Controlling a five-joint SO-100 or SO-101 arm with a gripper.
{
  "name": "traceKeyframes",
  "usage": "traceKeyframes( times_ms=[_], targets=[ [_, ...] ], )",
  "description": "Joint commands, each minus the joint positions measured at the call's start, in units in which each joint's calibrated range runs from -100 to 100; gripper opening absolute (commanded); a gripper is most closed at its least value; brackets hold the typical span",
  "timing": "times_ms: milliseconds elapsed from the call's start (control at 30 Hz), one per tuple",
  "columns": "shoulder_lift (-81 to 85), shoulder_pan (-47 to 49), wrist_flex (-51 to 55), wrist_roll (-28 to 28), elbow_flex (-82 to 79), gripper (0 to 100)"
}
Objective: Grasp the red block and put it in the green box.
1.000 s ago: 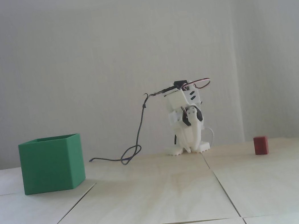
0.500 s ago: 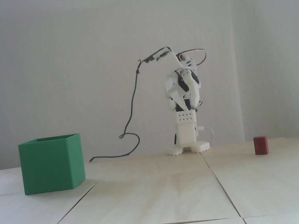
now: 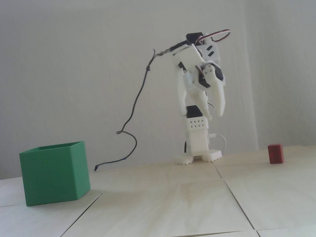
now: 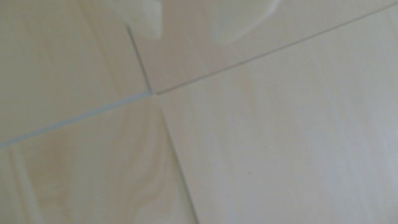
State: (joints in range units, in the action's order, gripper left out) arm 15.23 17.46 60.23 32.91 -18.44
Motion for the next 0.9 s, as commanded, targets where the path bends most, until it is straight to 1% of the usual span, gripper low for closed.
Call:
traceKeyframes(
  times_ms=[0,67,167,400,533,700,767,867],
  targets=[
    [-5.17,7.11,-8.55,-0.27,7.35,7],
    [-5.40,10.16,-8.80,-0.27,6.64,8],
    [-5.25,14.34,-6.44,-0.27,3.80,8],
    [-5.17,22.14,2.58,-0.27,-3.03,8],
    [-5.17,24.48,5.70,-0.27,-6.67,8],
    [-5.17,23.59,7.14,-0.27,-8.53,8],
    [-5.17,22.71,7.05,-0.27,-8.44,11],
    [-5.17,22.38,7.39,0.15,-8.44,23]
  ],
)
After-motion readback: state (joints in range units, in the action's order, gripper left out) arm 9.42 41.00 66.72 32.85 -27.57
